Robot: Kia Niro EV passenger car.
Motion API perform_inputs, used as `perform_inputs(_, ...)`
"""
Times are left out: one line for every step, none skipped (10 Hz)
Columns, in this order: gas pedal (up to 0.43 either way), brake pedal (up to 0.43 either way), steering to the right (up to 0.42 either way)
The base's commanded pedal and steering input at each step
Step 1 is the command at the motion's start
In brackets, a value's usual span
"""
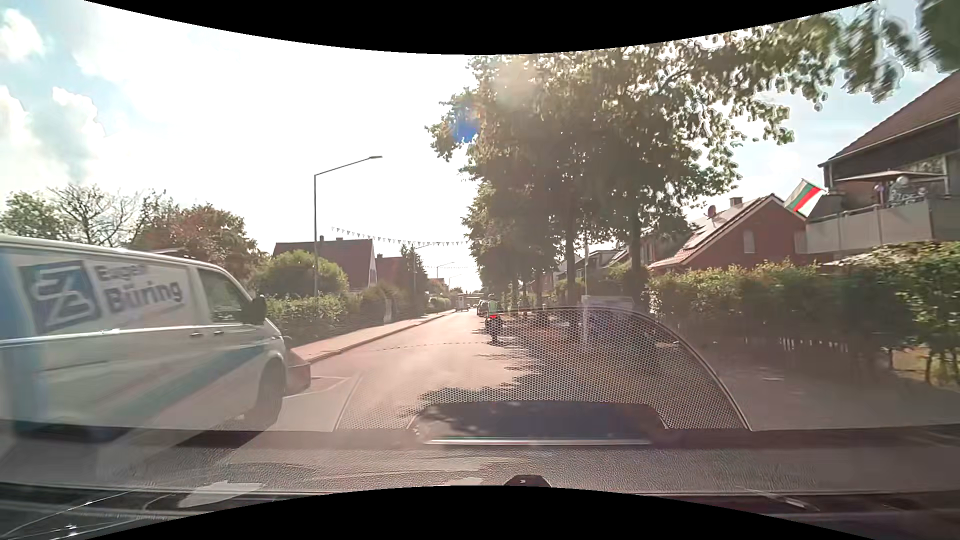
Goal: Follow the waypoints while adhering to traffic rules and regulations
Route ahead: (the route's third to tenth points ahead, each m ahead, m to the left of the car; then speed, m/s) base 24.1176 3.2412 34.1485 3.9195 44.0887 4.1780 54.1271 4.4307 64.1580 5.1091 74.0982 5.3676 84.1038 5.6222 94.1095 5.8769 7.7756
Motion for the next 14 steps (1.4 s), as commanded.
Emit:
perform_inputs(0.150,0.000,-0.013)
perform_inputs(0.150,0.000,-0.014)
perform_inputs(0.150,0.000,-0.017)
perform_inputs(0.138,0.000,-0.019)
perform_inputs(0.138,0.000,-0.020)
perform_inputs(0.138,0.000,-0.021)
perform_inputs(0.138,0.000,-0.023)
perform_inputs(0.138,0.000,-0.026)
perform_inputs(0.138,0.000,-0.031)
perform_inputs(0.138,0.000,-0.031)
perform_inputs(0.138,0.000,-0.031)
perform_inputs(0.138,0.000,-0.032)
perform_inputs(0.138,0.000,-0.033)
perform_inputs(0.138,0.000,-0.033)
